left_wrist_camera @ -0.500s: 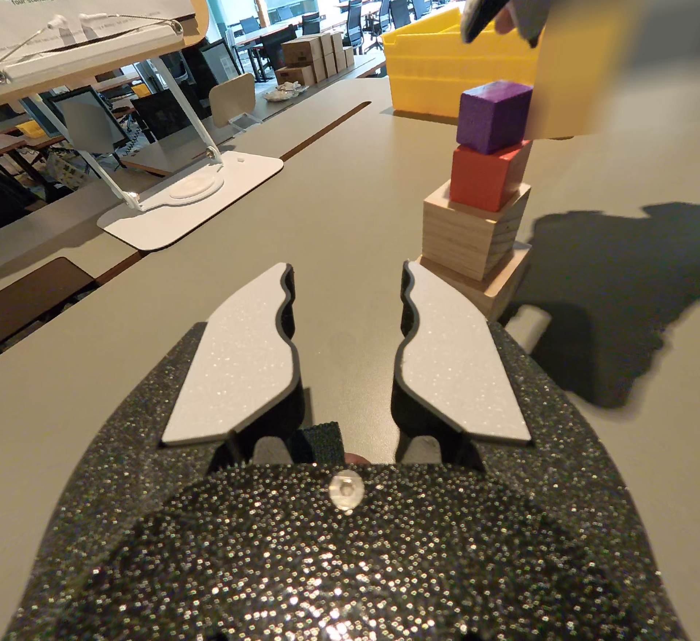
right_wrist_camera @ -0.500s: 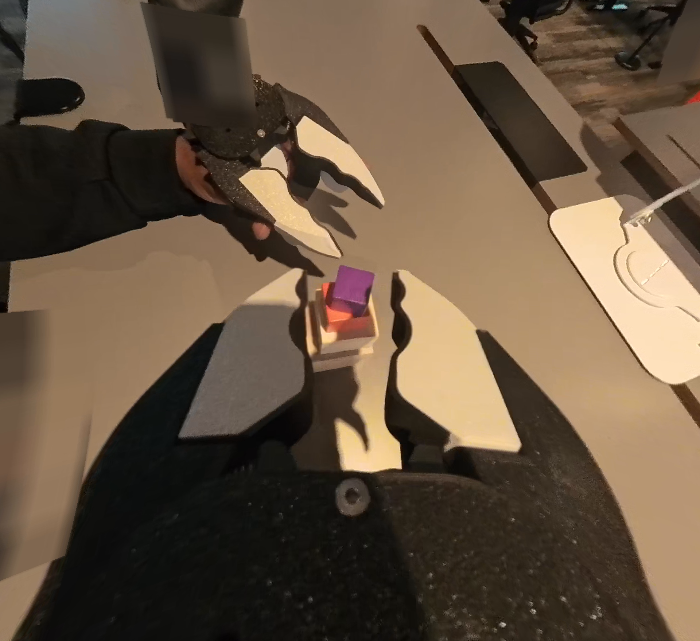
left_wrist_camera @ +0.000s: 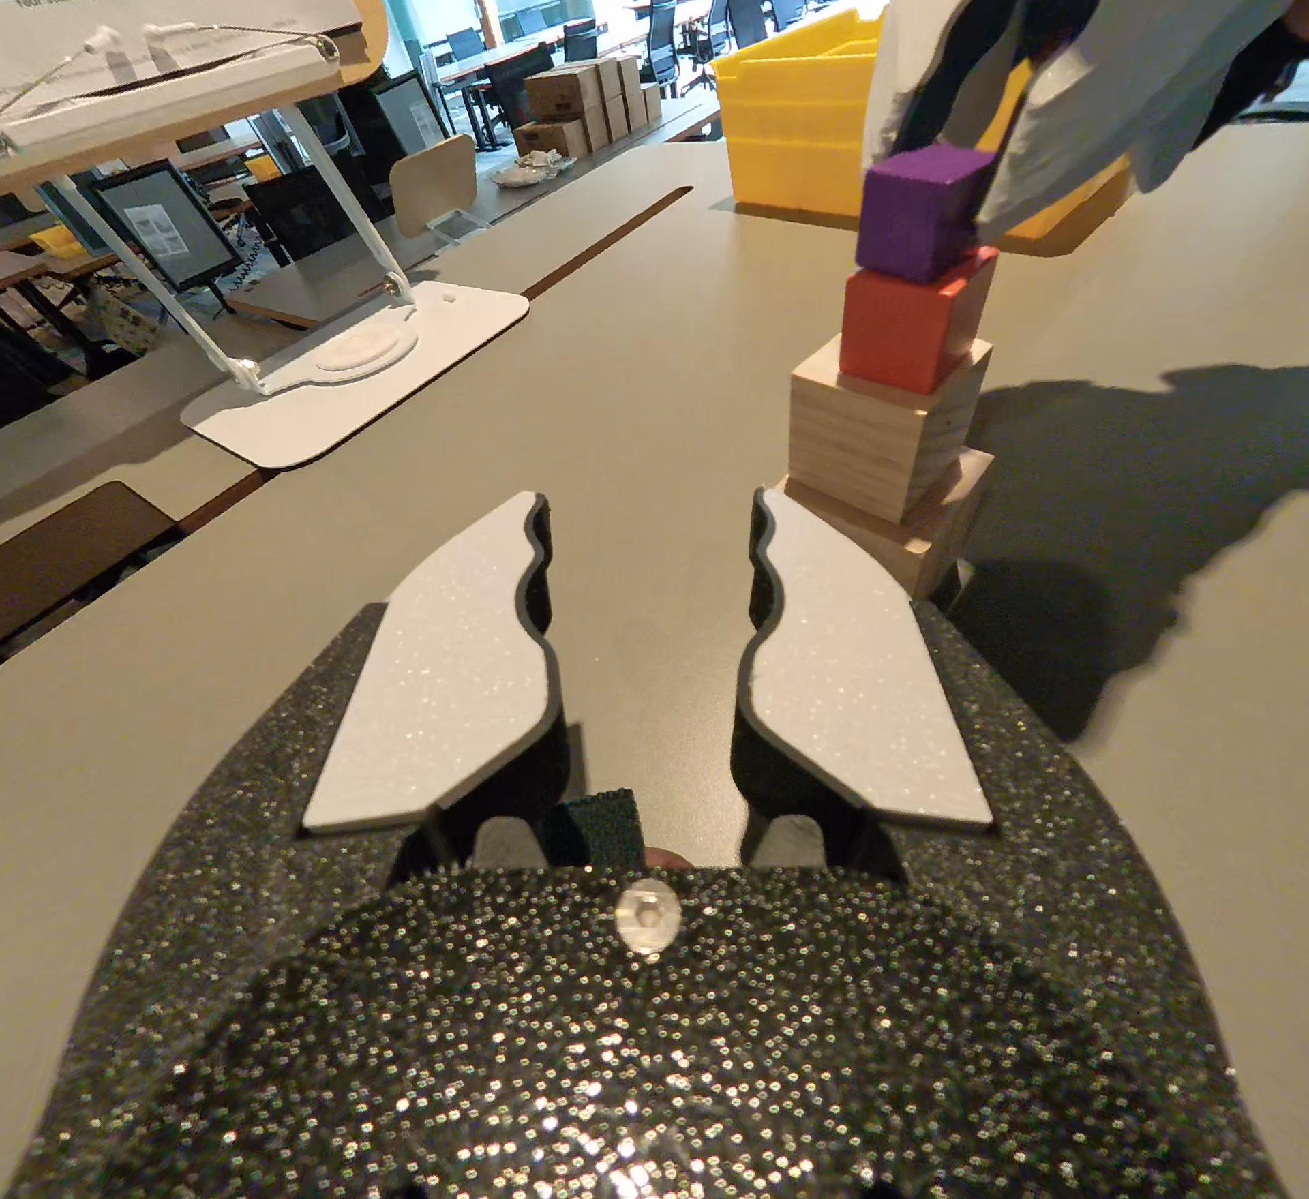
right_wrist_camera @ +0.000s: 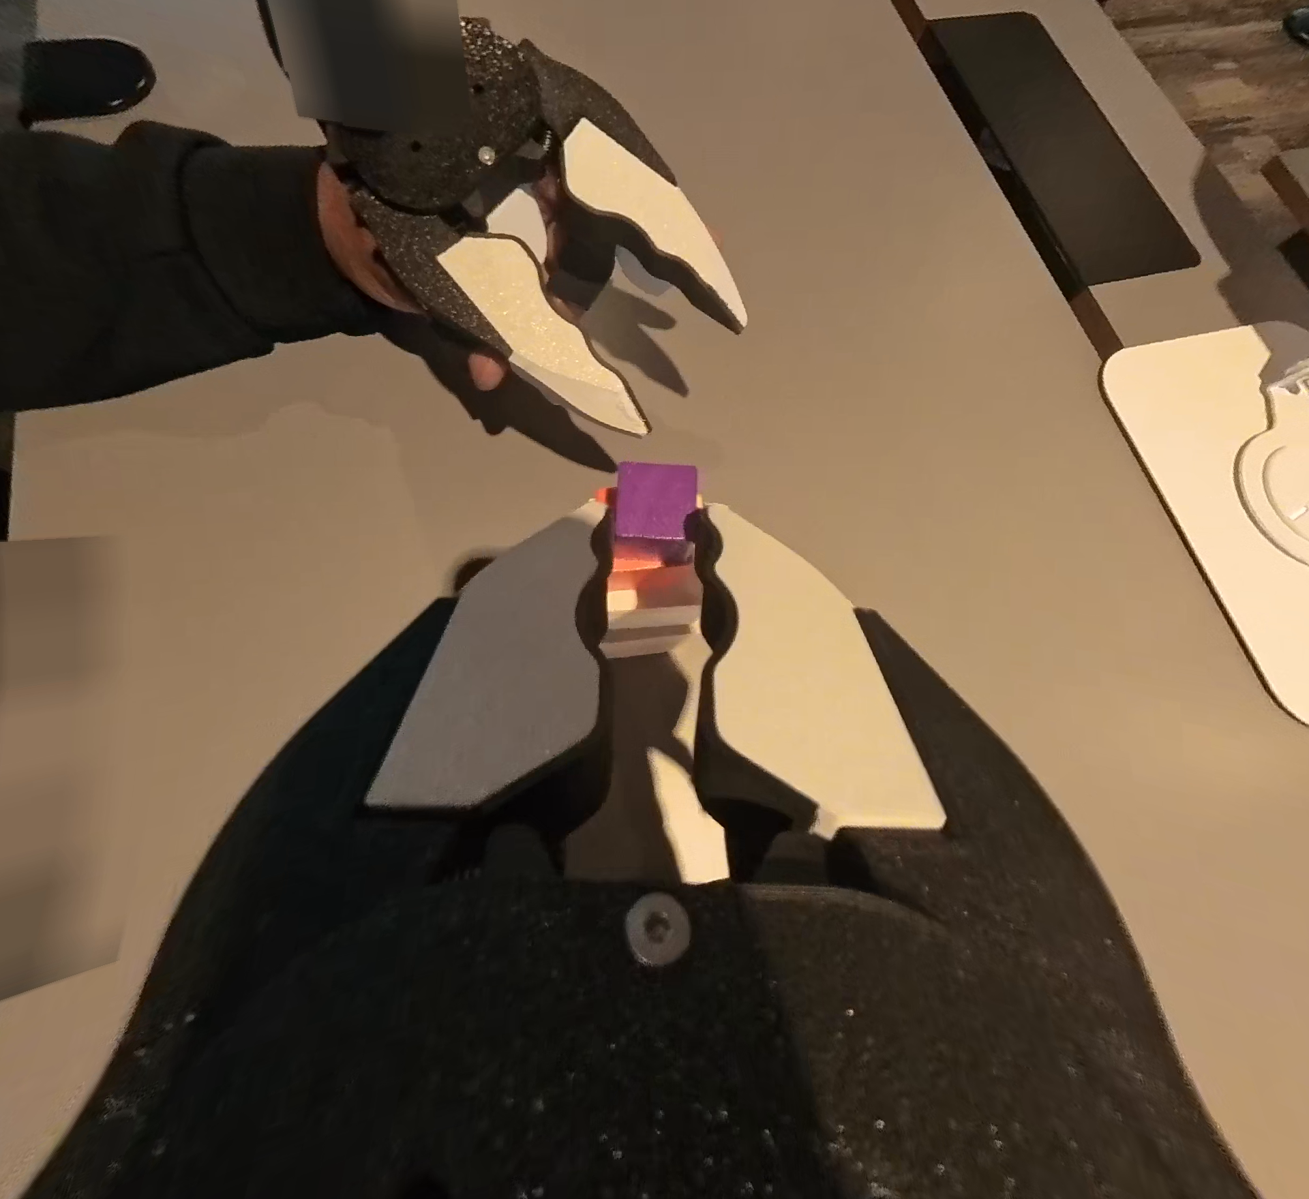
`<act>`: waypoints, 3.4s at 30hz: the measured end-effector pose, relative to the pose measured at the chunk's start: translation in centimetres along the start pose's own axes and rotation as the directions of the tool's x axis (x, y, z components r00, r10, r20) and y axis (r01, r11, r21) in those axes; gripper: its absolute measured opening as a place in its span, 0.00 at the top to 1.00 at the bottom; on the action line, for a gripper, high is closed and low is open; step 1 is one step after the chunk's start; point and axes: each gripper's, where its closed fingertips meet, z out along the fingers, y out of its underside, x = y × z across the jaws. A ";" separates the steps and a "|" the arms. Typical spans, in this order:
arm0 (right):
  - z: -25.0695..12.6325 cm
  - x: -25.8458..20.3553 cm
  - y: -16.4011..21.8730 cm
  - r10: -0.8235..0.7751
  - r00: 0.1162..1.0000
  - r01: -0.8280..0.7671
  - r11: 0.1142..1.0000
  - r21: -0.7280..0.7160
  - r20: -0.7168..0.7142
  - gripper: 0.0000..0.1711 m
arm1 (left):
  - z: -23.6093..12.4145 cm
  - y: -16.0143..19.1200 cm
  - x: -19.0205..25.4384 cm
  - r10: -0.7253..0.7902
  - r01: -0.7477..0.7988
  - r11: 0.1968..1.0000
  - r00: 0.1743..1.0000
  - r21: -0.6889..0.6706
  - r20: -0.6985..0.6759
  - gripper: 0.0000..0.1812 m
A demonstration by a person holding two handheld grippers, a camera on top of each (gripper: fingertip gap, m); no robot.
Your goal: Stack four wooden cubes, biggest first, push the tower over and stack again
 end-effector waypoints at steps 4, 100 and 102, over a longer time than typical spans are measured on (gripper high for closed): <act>-0.1 -0.2 0.1 -0.026 0.999 0.026 1.000 -0.009 0.028 0.87 | 0.0 0.0 0.1 0.003 -0.003 1.000 1.000 -0.002 -0.002 0.70; 2.7 -0.9 3.3 0.058 0.995 -0.058 0.998 0.004 0.075 0.74 | -4.4 -3.2 3.4 -0.303 0.296 0.917 0.953 0.269 -0.017 0.80; 3.3 -1.0 3.7 0.056 0.996 -0.056 0.998 0.000 0.068 0.74 | -4.6 -3.3 3.3 -0.305 0.297 0.913 0.952 0.279 -0.016 0.80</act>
